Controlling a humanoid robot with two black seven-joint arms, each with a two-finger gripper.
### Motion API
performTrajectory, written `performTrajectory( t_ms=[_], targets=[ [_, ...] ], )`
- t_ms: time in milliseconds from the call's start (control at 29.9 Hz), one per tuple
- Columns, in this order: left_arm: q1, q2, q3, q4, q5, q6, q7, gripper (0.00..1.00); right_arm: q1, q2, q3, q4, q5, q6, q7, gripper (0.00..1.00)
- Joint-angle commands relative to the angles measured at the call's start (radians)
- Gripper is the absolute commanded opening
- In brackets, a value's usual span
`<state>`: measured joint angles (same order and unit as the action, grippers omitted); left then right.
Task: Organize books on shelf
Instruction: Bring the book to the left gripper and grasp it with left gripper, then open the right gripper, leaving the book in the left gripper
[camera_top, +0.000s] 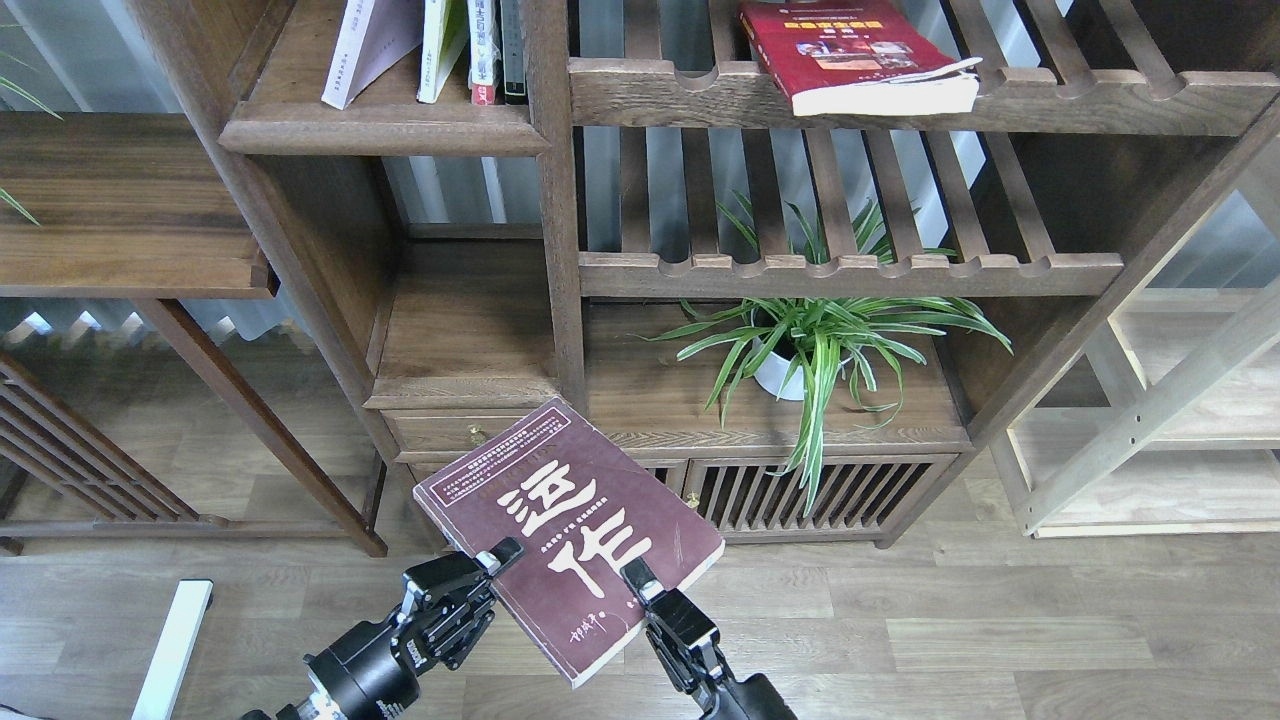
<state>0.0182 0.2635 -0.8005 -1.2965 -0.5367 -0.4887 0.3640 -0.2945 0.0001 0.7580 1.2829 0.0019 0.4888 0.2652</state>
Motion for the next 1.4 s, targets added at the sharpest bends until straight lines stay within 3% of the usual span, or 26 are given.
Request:
performTrajectory(
  t_ms=[0, 134, 568, 669, 735, 802, 936, 1003, 1370],
  targets=[
    [0.000, 0.002, 0.000, 0.000, 0.001, 0.000, 0.000, 0.12, 0.000, 0.000, 0.001, -0.001, 0.000, 0.000, 0.000, 0.16],
    [0.003, -0.003, -0.005, -0.003, 0.003, 0.000, -0.011, 0.04, -0.002, 0.000, 0.003, -0.011, -0.011, 0.000, 0.000, 0.18],
    [0.003, 0.008, -0.029, 0.013, 0.032, 0.000, -0.002, 0.04, -0.002, 0.000, 0.007, -0.024, -0.014, 0.000, 0.000, 0.18],
    [0.005, 0.011, -0.048, 0.013, 0.053, 0.000, -0.002, 0.04, -0.002, 0.000, 0.020, -0.025, -0.014, 0.000, 0.000, 0.22],
    [0.006, 0.016, -0.060, 0.008, 0.070, 0.000, -0.002, 0.03, -0.002, 0.000, 0.032, -0.034, -0.011, 0.000, 0.002, 0.32],
    [0.008, 0.026, -0.068, 0.005, 0.084, 0.000, -0.002, 0.03, -0.005, 0.000, 0.069, -0.059, -0.008, 0.000, 0.003, 0.53],
    [0.012, 0.045, -0.092, 0.002, 0.098, 0.000, -0.004, 0.02, -0.005, -0.025, 0.156, -0.096, 0.003, 0.000, 0.005, 0.83],
    [0.015, 0.052, -0.118, 0.000, 0.118, 0.000, -0.007, 0.02, 0.000, -0.040, 0.187, -0.134, 0.006, 0.000, 0.009, 0.92],
    [0.072, 0.045, -0.431, -0.035, 0.475, 0.000, -0.033, 0.00, 0.121, -0.035, 0.267, -0.324, 0.009, 0.000, 0.012, 0.93]
  ],
)
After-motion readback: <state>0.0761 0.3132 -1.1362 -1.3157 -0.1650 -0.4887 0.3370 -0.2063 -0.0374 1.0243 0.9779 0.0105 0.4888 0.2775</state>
